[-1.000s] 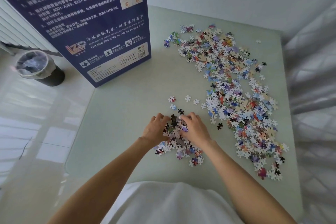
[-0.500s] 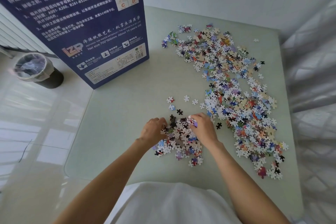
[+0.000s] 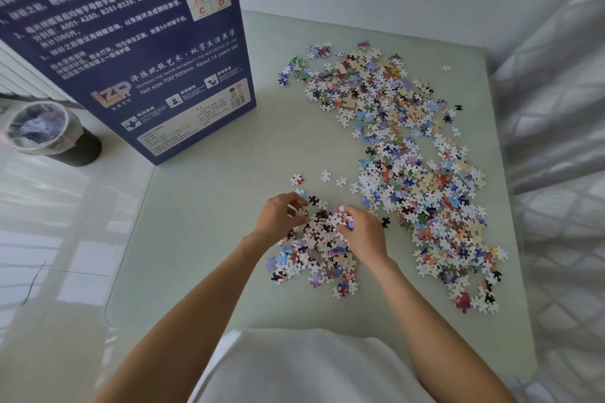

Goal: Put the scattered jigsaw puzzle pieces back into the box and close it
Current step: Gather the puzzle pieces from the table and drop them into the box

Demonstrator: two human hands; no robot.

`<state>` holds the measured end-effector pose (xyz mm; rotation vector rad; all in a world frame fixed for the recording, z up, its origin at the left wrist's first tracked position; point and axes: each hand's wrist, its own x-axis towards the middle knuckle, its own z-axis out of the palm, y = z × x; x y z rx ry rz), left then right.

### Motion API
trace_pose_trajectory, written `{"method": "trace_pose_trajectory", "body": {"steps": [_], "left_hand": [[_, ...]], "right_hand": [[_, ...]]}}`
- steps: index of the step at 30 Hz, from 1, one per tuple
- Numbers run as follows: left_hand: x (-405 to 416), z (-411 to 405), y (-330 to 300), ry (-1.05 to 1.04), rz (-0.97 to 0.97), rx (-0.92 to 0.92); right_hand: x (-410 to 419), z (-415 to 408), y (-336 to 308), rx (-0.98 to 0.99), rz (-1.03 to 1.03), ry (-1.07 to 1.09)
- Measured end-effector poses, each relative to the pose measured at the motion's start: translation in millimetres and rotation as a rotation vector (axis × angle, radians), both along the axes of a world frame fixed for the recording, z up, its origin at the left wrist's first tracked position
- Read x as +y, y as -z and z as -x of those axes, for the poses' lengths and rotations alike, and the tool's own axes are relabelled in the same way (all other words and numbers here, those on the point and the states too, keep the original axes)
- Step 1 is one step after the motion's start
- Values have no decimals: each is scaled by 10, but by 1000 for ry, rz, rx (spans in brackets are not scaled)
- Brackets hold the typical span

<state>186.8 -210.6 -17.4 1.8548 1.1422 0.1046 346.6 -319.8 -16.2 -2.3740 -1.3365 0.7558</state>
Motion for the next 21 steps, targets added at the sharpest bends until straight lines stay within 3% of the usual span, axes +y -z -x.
{"method": "trace_pose_trajectory", "body": {"steps": [7,21], "left_hand": [[-72,-97,118,296,-252,332],[-107,-133,103,275,-164,325]], "right_hand": [[-20,13,27,81,17,66],[5,149,-44,-20,3,-85]]}}
